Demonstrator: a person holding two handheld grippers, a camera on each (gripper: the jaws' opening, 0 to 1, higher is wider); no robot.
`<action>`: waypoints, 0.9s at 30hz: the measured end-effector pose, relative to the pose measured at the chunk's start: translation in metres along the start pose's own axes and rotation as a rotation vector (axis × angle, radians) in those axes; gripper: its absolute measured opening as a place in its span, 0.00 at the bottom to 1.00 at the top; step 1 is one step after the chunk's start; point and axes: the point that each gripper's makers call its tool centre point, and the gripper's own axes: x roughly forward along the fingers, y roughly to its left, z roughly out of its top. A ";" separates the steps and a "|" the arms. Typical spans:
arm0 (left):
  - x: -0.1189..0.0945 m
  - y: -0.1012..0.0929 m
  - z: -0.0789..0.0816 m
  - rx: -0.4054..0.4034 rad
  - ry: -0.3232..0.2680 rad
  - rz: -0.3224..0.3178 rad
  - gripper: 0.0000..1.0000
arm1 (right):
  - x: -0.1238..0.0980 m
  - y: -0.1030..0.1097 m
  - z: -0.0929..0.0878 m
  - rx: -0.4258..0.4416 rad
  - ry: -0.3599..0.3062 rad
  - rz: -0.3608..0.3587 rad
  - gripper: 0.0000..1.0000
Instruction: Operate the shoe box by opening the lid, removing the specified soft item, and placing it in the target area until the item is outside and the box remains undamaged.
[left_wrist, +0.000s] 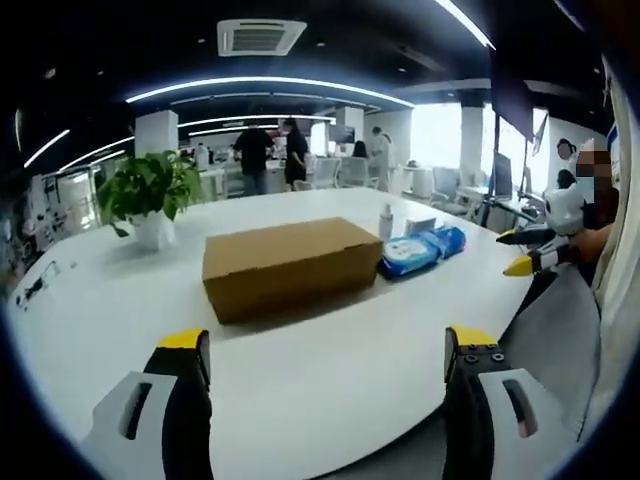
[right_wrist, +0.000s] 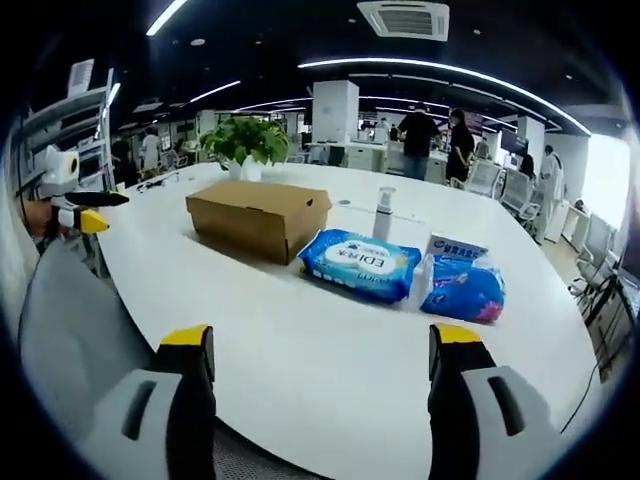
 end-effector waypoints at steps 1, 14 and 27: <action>-0.001 -0.001 -0.002 0.002 0.006 0.003 1.00 | -0.001 0.001 0.001 0.000 -0.008 -0.002 0.87; -0.005 0.002 -0.003 0.009 -0.001 0.018 1.00 | 0.004 0.011 0.009 -0.024 -0.040 0.036 0.96; -0.007 0.005 0.001 0.004 -0.006 0.025 1.00 | -0.003 0.005 0.014 -0.021 -0.040 0.029 0.95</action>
